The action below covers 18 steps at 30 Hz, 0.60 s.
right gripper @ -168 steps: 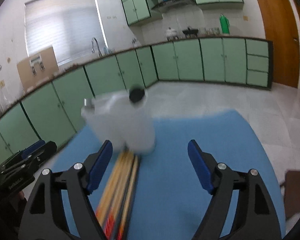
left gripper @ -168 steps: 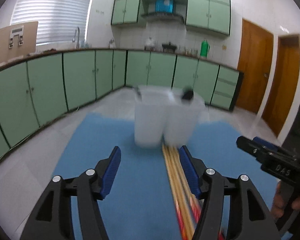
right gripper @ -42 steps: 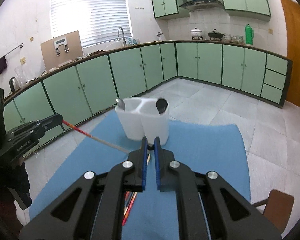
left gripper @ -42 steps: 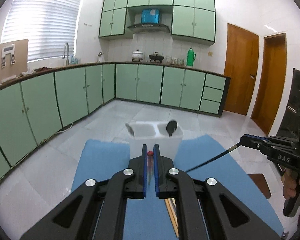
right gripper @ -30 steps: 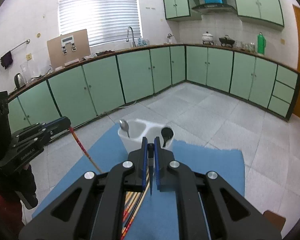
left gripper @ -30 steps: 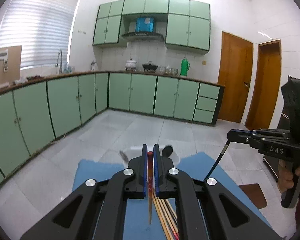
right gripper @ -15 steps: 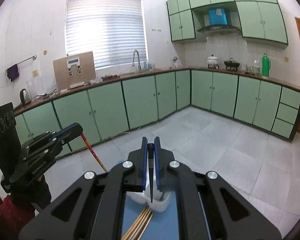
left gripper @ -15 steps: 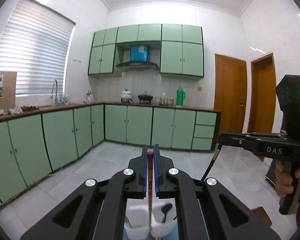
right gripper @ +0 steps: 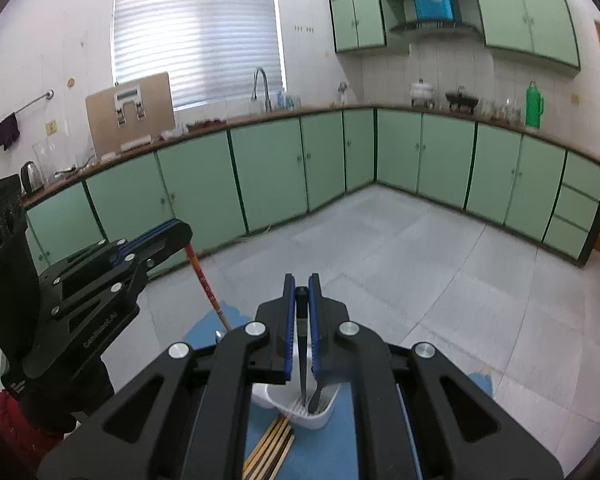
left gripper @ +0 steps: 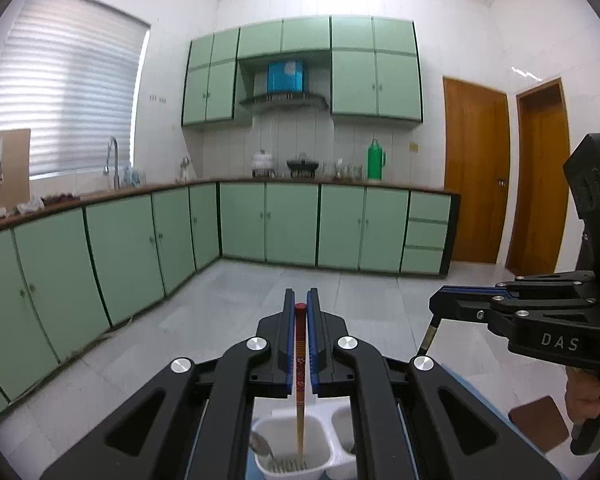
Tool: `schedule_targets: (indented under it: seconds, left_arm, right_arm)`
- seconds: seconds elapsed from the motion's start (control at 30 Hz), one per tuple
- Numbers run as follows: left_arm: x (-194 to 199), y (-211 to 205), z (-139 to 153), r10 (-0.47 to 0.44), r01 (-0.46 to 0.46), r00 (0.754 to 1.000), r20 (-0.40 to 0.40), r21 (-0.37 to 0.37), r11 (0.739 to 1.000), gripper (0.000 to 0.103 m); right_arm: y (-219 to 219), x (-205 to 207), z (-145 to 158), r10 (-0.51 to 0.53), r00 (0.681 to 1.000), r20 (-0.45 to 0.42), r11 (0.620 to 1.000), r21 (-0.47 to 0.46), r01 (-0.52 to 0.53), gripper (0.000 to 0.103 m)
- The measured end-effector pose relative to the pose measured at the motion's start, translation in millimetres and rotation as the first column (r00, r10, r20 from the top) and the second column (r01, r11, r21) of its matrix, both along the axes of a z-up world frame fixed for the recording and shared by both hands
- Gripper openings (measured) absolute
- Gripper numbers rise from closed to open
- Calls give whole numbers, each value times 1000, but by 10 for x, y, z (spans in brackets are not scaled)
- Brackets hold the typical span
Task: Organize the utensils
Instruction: 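Carry both chopsticks upright into the white holder and open both tools, then lower the right tool and grasp the red-and-gold chopstick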
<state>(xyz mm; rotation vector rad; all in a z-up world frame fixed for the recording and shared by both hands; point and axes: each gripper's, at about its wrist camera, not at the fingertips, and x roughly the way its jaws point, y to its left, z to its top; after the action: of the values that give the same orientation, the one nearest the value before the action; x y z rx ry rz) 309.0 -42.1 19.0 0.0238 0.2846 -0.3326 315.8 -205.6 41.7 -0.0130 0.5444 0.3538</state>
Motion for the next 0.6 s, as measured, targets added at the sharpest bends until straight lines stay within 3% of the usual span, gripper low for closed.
schedule_targets:
  seconds: [0.1,0.13,0.3,0.37,0.6]
  left_arm:
    - [26,-3,-98,-2,2,999,-35,2,1000,13]
    - [9,-3,-109,2,-2,999,-36,2,1000,20]
    - [-152,41,-34,9,-9,1000,-11,0,1000,37]
    - [-246,76,14,17,-17,1000,1,-6,1000,45]
    - [-716,136,25,50,-50,998,36,2,999,67]
  right_arm:
    - [56,6,-117,7,1000,-23,1000,-10,-7,8]
    - [62,-5,-144,3,1000,-25,1000,-11,-4,9]
    - [-2,-108,-80,-26,1000,8,1000,9,26,29]
    - [-43,-192,-32,-41,999,32,999,10,40,33]
    - [-227,-621,18,-100,987,128,995,7,100,70]
